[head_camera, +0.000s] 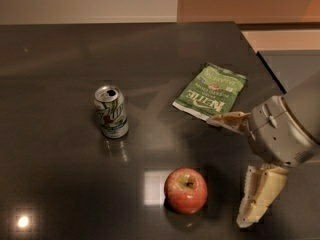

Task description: Move apple near green jalapeno chip bag

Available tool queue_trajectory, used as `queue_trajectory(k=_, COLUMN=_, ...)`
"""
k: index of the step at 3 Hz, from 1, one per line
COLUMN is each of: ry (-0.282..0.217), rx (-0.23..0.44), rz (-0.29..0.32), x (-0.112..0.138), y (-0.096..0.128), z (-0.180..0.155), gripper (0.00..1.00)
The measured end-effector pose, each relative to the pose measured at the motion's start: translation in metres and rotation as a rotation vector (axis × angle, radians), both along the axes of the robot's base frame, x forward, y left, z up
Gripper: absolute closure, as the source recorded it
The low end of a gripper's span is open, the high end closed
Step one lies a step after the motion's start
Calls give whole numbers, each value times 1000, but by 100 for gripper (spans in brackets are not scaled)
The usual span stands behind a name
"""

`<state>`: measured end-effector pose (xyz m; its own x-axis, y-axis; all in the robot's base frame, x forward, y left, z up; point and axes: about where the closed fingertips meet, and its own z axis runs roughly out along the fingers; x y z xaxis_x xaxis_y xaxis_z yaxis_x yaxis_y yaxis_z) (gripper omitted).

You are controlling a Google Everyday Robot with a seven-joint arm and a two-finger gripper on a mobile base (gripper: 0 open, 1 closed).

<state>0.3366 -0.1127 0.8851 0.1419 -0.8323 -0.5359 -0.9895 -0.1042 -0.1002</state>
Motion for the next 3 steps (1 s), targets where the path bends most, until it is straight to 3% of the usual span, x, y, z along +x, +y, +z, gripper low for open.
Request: queue_trajectory(k=3, ry=59, rx=34, rz=73, x=-32, y=49, z=-35, gripper=0)
